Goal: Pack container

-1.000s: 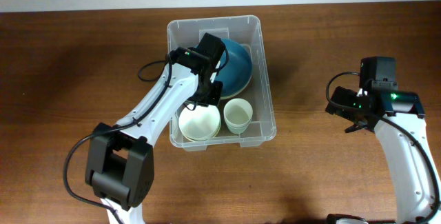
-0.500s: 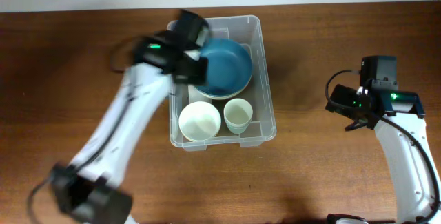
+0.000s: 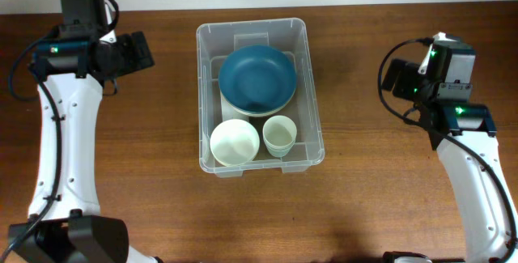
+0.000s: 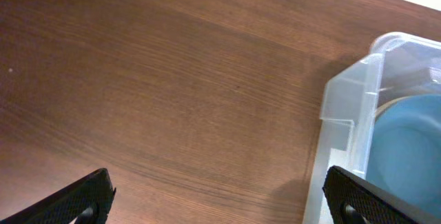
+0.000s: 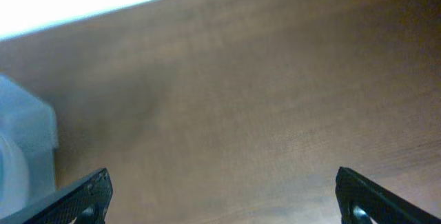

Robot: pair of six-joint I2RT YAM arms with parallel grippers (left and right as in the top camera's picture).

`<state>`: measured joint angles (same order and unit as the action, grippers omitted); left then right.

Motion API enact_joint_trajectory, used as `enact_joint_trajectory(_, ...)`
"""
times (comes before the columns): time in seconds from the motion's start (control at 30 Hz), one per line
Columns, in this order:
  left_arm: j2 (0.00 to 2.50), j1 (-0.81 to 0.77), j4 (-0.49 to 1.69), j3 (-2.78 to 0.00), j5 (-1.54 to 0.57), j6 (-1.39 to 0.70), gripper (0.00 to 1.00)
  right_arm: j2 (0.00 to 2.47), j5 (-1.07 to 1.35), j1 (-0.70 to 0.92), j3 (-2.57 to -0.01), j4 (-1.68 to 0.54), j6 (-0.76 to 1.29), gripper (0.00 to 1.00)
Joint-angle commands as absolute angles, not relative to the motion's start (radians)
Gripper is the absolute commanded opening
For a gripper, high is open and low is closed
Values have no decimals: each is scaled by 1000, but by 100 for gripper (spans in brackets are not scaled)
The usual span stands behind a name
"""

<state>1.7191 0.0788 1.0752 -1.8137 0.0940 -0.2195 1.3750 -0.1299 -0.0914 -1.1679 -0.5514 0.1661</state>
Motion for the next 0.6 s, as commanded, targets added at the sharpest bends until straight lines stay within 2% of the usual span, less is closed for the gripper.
enact_joint_trajectory(0.0,1711,102,1106,-1811,14,-106,99,1324,-125,-86,-1188,-629,174,99)
enact_joint_trajectory(0.17,1626,101,1140,-1787,18,-55,99,1187,-139,-85,-1170,-712,252,99)
enact_joint_trajectory(0.3,1476,99,1090,-1656,18,-56,99,976,-151,-85,-1069,-719,253,99)
enact_joint_trajectory(0.57,837,99,775,-977,19,-56,100,508,-146,-85,-744,-800,313,99)
